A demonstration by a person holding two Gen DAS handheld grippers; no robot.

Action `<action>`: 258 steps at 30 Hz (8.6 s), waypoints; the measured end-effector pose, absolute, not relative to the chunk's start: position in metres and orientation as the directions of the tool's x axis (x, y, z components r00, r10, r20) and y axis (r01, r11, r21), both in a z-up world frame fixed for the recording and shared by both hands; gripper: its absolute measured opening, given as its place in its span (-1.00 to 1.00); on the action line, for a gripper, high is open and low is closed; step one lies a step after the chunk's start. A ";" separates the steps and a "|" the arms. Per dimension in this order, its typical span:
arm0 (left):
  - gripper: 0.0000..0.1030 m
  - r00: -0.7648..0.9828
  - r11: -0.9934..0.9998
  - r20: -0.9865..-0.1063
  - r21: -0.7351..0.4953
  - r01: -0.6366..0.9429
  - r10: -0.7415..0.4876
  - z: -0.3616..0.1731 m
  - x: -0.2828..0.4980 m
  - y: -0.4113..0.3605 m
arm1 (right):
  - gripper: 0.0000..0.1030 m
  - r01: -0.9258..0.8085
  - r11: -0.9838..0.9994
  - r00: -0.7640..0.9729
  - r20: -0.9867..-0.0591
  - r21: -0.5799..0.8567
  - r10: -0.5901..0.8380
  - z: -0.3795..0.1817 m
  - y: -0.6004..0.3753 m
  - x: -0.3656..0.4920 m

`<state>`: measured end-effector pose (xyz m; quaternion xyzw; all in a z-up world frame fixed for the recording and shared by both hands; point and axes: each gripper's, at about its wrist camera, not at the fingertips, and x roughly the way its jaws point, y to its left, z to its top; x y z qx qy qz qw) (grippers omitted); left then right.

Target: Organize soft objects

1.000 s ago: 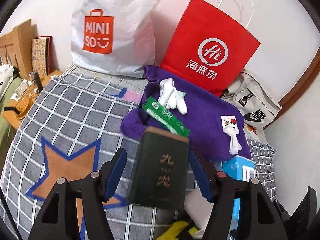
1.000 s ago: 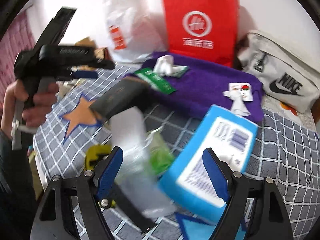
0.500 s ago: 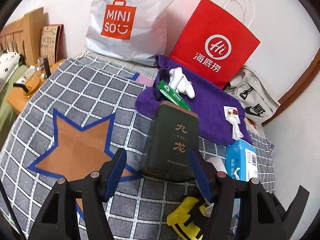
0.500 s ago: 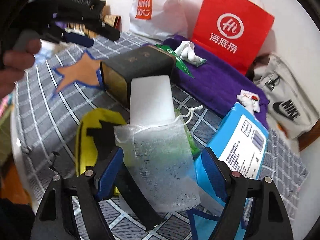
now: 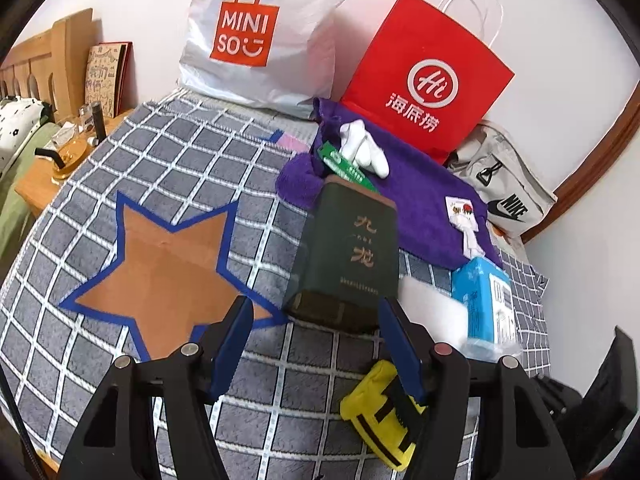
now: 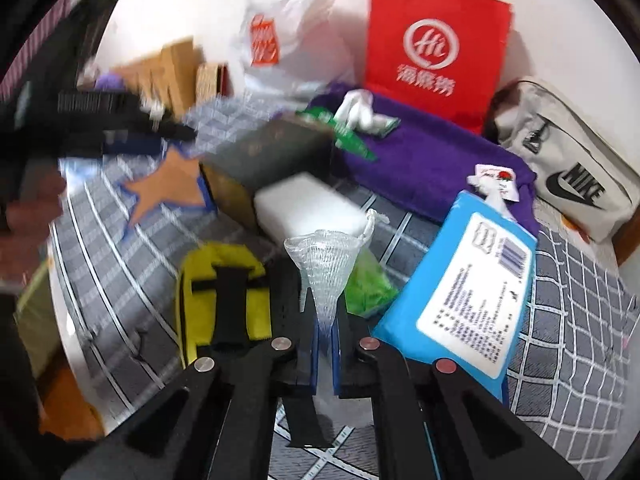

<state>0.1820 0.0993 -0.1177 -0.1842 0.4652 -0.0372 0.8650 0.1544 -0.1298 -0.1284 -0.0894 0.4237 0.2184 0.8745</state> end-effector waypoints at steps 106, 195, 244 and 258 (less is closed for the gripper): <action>-0.91 0.651 0.976 -0.734 -0.210 0.050 -0.191 -0.044 0.200 0.025 | -0.96 -0.298 0.922 0.659 -0.645 0.249 0.387 -0.053 -0.234 0.164; -0.19 0.458 0.979 -0.867 -0.197 0.047 -0.197 -0.107 0.356 0.049 | 0.26 -0.384 0.914 0.525 -0.784 0.131 0.333 -0.119 -0.184 0.323; -0.08 0.361 0.942 -0.876 -0.335 0.024 -0.320 -0.179 0.144 0.031 | 0.27 -0.379 0.906 0.593 -0.701 0.191 0.396 -0.120 -0.185 0.110; -0.12 0.435 0.950 -0.856 -0.312 0.000 -0.281 -0.180 0.147 0.012 | 0.27 -0.304 0.936 0.555 -0.765 0.178 0.326 -0.169 -0.221 0.090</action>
